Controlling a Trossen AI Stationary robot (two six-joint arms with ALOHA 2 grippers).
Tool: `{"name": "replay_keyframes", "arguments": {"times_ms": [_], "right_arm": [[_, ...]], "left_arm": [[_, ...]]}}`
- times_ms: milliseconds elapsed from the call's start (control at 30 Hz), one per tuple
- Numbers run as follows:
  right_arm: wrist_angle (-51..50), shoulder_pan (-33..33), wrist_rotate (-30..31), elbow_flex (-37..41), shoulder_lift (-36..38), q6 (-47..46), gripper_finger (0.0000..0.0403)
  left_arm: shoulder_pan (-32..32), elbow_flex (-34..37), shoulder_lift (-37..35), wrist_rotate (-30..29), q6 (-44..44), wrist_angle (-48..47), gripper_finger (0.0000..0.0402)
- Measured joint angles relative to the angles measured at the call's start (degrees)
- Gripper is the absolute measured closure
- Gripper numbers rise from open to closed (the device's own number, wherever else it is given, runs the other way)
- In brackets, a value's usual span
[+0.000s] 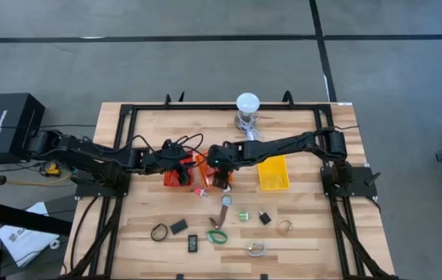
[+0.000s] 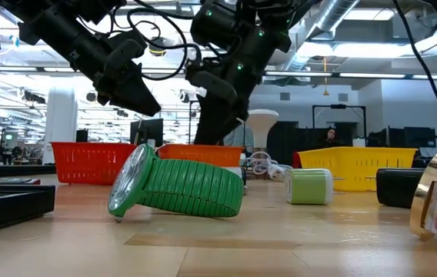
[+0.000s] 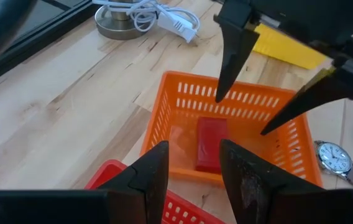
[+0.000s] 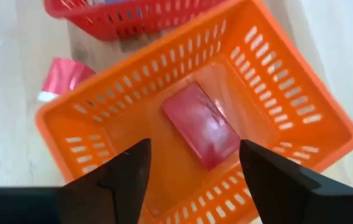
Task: Pick & Place Office items
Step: Put the gold wrist watch into the yellow bin
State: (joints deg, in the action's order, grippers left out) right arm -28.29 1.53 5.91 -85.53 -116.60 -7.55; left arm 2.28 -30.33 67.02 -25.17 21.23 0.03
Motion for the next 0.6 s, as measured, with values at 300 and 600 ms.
{"name": "replay_keyframes", "arguments": {"times_ms": [300,600], "right_arm": [[-1.3,-2.1,-0.2,0.0,0.8,0.0,0.0166],[-13.1,-8.3,-0.1,-6.4,0.7,-2.8,0.017]], "left_arm": [[0.0,0.0,0.0,0.0,0.0,0.0,0.0266],[0.0,0.0,0.0,0.0,0.0,0.0,0.0266]]}}
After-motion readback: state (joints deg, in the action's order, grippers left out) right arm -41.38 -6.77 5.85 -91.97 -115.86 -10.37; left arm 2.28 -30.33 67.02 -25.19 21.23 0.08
